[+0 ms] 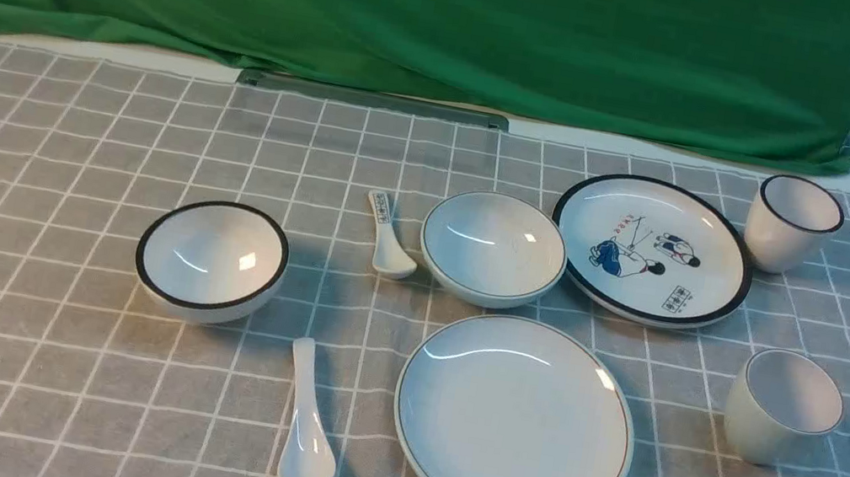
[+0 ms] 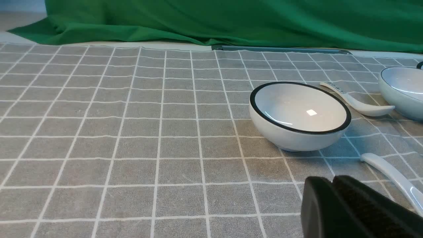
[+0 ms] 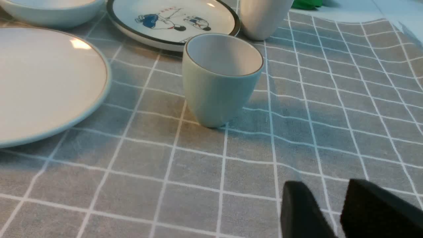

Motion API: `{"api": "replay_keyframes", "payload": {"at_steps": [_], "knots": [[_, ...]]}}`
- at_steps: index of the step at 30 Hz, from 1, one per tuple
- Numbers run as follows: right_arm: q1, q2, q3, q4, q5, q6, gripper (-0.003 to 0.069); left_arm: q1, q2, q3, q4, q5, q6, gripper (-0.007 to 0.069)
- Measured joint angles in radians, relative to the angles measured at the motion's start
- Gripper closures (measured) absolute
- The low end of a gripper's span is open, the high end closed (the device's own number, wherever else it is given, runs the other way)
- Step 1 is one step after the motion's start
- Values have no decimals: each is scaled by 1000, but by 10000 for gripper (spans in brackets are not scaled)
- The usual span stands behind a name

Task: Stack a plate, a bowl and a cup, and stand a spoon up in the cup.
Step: Use the left arm to grab a blue rice bowl

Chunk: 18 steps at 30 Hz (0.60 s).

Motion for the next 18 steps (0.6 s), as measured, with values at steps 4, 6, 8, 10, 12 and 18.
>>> {"api": "replay_keyframes", "payload": {"at_steps": [4,6,8,10,12,18], "knots": [[0,0,0,0,0,0,417,0,0,0,0,0,0,608],[0,0,0,0,0,0,417,0,0,0,0,0,0,608],[0,0,0,0,0,0,417,0,0,0,0,0,0,608],[0,0,0,0,0,0,417,0,0,0,10,0,0,608],[0,0,0,0,0,0,417,0,0,0,26,-2,0,608],[0,0,0,0,0,0,417,0,0,0,-268,-223,-117,608]]}}
